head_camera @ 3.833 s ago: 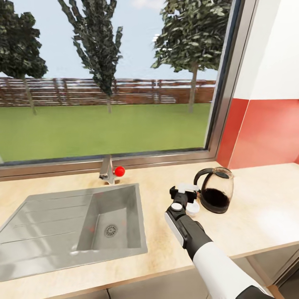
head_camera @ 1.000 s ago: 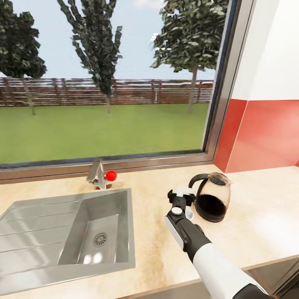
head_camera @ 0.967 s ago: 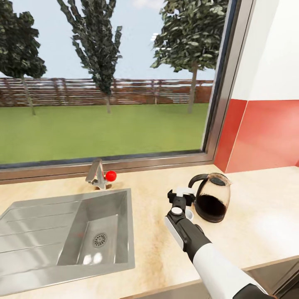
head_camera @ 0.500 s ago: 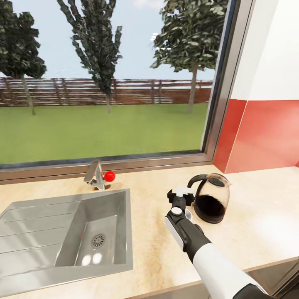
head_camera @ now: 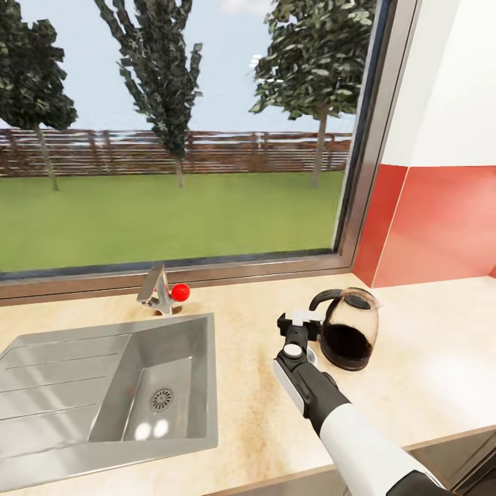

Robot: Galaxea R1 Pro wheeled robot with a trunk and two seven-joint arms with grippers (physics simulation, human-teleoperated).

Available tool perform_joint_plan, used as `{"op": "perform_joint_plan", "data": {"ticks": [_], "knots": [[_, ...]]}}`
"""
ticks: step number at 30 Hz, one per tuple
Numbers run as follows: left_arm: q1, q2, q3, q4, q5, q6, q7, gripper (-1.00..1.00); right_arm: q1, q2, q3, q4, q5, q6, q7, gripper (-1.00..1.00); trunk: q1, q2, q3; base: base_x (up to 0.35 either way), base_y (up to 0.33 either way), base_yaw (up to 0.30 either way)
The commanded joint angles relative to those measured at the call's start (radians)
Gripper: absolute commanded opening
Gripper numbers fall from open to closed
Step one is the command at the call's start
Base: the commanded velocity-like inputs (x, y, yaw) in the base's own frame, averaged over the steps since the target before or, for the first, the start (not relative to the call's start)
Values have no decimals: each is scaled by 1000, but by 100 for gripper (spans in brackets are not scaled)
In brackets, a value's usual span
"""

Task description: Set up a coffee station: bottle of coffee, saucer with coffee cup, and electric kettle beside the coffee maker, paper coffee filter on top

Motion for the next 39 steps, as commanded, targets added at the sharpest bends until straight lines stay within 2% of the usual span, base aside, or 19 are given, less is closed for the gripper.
{"op": "perform_joint_plan", "data": {"ticks": [1, 39], "knots": [[-2, 0, 7, 2, -11, 1, 4, 100, -1, 0, 3, 0, -3, 1, -6, 100, 1, -2, -2, 0, -3, 0], [-2, 1, 9, 2, -10, 2, 4, 100, -1, 0, 4, 2, -4, -13, -6, 100, 1, -2, -2, 34, -21, 0]]}}
